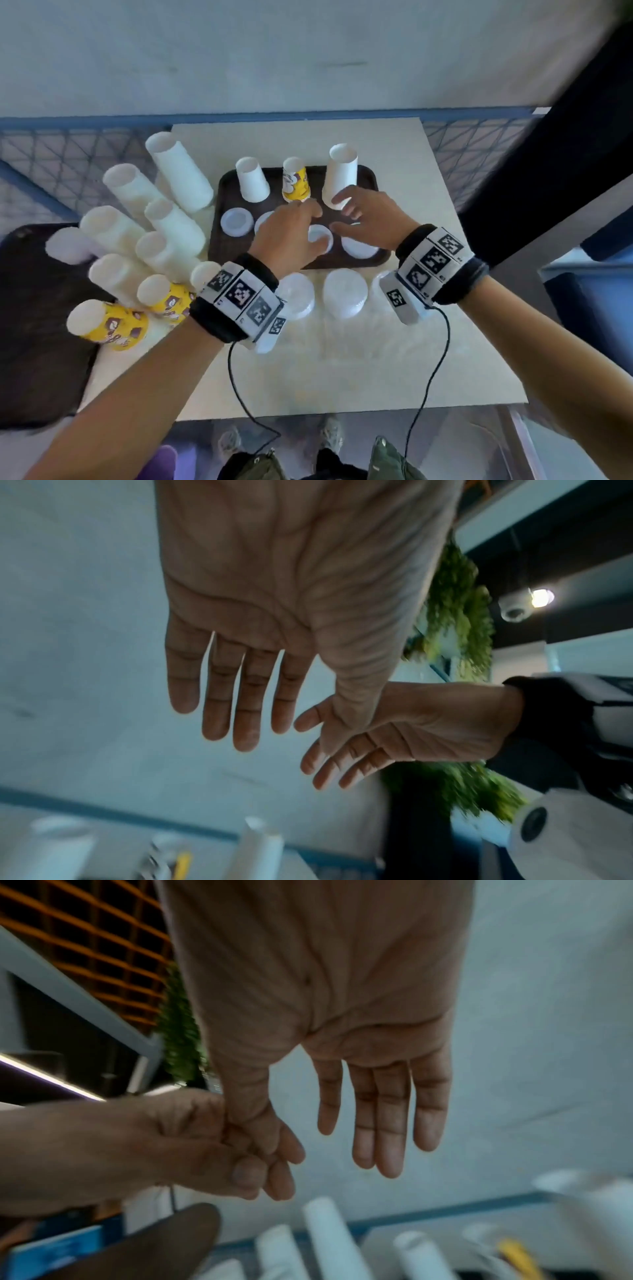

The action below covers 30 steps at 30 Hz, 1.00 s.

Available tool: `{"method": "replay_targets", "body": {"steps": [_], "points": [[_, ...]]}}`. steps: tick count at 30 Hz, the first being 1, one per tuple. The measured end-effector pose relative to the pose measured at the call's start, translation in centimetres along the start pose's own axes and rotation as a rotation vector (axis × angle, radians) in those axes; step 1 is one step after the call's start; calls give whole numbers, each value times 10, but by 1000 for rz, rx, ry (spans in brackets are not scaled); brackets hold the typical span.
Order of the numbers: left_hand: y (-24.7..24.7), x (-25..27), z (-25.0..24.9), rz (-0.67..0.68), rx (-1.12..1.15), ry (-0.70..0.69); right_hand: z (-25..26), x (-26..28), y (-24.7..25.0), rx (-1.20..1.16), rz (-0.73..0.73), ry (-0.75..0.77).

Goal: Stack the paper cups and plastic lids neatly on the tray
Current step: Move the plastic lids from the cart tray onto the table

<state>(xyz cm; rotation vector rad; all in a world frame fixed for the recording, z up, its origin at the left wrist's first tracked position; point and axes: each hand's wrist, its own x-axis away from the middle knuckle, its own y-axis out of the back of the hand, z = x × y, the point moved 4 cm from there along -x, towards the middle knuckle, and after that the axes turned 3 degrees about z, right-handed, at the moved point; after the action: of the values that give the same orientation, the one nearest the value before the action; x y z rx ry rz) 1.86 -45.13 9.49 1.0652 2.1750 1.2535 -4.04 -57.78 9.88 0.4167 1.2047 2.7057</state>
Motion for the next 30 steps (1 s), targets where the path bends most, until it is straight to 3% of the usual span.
{"method": "replay_targets", "body": {"steps": [4, 9, 12, 16, 22, 27, 30], "points": [[96, 51, 63, -176, 30, 131, 122, -28, -23, -11, 96, 219], [192, 121, 167, -269, 0, 325, 266, -53, -77, 40, 154, 451], [230, 155, 235, -233, -44, 440, 341, -79, -123, 0, 188, 491], [252, 188, 331, -56, -16, 518, 416, -126, -202, -60, 236, 412], [220, 191, 449, 145, -7, 616, 437, -177, -302, 83, 267, 191], [192, 176, 510, 150, -114, 580, 399, -214, -378, 46, 166, -120], [174, 159, 529, 225, -148, 553, 370, -231, -399, 64, 93, -248]]}}
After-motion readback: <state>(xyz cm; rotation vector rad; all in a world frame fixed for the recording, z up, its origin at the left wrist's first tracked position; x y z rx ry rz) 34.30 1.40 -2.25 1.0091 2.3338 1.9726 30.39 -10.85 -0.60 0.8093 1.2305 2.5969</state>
